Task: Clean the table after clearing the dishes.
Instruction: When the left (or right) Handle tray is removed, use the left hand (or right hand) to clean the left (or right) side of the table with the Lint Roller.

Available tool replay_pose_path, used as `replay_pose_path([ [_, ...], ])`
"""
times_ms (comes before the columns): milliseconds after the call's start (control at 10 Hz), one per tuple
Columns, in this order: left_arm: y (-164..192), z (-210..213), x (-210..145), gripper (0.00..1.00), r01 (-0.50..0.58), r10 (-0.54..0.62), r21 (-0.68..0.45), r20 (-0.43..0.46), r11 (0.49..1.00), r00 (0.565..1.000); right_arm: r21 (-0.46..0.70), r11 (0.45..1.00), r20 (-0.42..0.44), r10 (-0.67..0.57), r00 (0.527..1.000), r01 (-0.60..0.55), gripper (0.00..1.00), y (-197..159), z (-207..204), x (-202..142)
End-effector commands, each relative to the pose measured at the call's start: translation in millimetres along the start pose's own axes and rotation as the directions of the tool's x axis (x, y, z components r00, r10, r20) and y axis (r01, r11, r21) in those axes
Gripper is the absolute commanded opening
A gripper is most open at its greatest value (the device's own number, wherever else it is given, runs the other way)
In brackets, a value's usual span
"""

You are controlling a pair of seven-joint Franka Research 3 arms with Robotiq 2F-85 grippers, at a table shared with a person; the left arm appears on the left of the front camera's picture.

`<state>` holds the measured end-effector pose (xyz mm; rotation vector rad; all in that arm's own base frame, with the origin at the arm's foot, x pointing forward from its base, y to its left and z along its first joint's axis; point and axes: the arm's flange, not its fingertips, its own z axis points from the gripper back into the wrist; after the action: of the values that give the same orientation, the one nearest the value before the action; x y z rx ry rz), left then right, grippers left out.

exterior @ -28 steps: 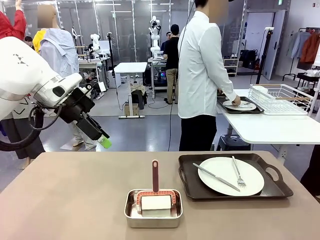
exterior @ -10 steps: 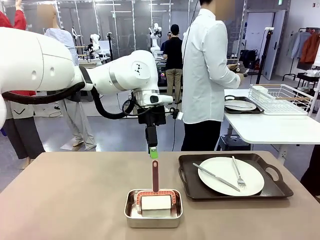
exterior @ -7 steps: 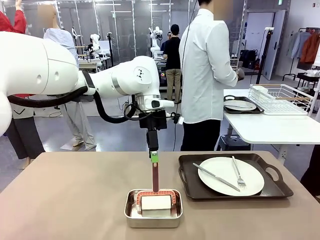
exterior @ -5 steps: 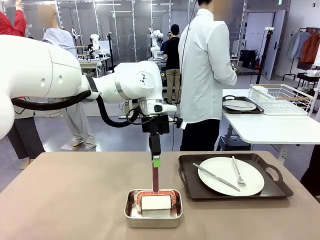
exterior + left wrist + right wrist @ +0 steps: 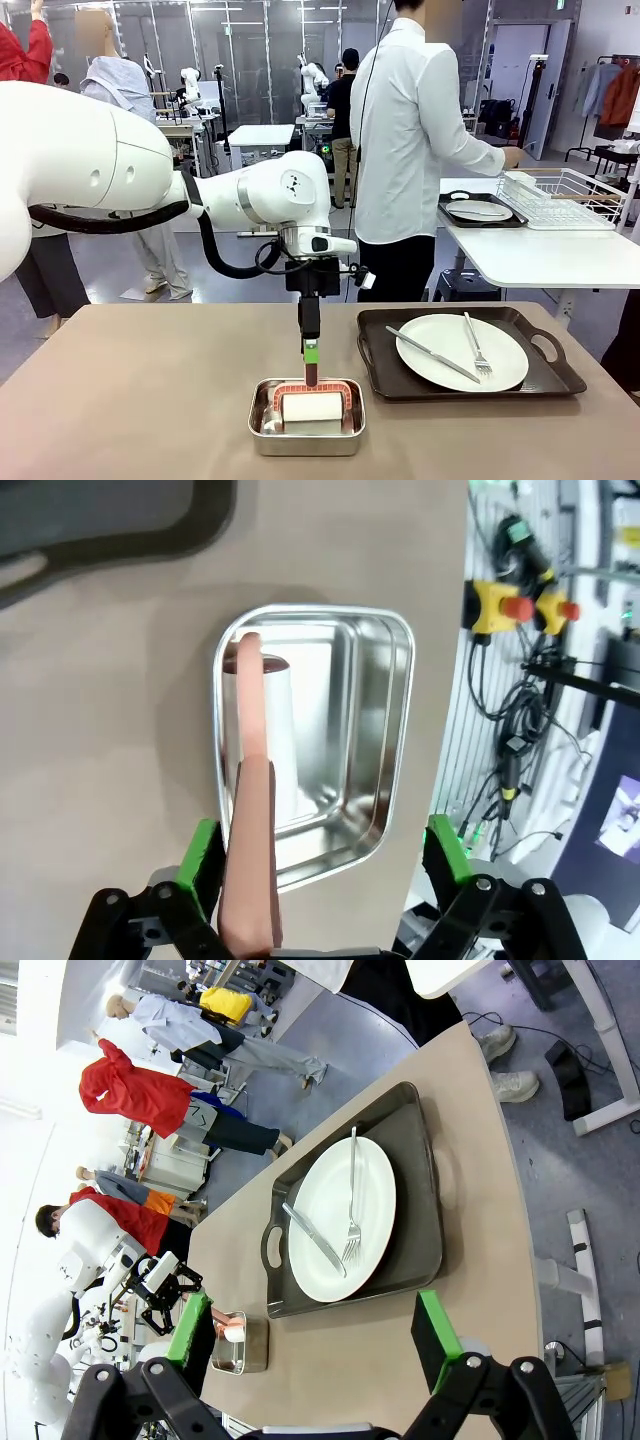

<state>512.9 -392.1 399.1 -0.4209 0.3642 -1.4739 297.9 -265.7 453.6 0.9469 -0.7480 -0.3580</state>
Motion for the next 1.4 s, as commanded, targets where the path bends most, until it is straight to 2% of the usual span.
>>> replay_pose_path([
  [0, -10.6, -12.3, -11.1, 1.00, 0.026, -0.026, 0.004, 0.029, 1.000, 0.999, 0.018, 1.000, 0.015, 0.017, 1.000, -0.017, 1.00, -0.4, 0.0, -1.3],
  [100, -10.0, -14.2, -12.0, 1.00, 0.027, -0.027, 0.008, 0.042, 1.000, 0.999, 0.018, 1.000, 0.015, 0.017, 1.000, -0.017, 1.00, -0.4, 0.0, -1.3],
  [400, -10.9, -13.1, -10.6, 0.10, 0.032, -0.033, 0.028, 0.043, 0.999, 0.999, 0.018, 1.000, 0.015, 0.017, 1.000, -0.017, 1.00, -0.4, 0.0, -1.3],
  [500, -11.7, -11.1, -10.4, 0.00, 0.033, -0.035, 0.033, 0.052, 0.999, 0.998, 0.018, 1.000, 0.015, 0.017, 1.000, -0.017, 1.00, -0.4, 0.0, -1.3],
  [1100, -16.3, 0.6, -11.7, 0.00, 0.024, -0.025, 0.033, 0.049, 0.999, 0.998, 0.018, 1.000, 0.015, 0.017, 1.000, -0.017, 1.00, -0.4, 0.0, -1.3],
  [1300, -35.1, 28.3, -20.8, 0.00, -0.046, 0.044, 0.028, 0.089, 0.999, 0.995, 0.018, 1.000, 0.015, 0.017, 1.000, -0.017, 1.00, -0.4, 0.0, -1.3],
])
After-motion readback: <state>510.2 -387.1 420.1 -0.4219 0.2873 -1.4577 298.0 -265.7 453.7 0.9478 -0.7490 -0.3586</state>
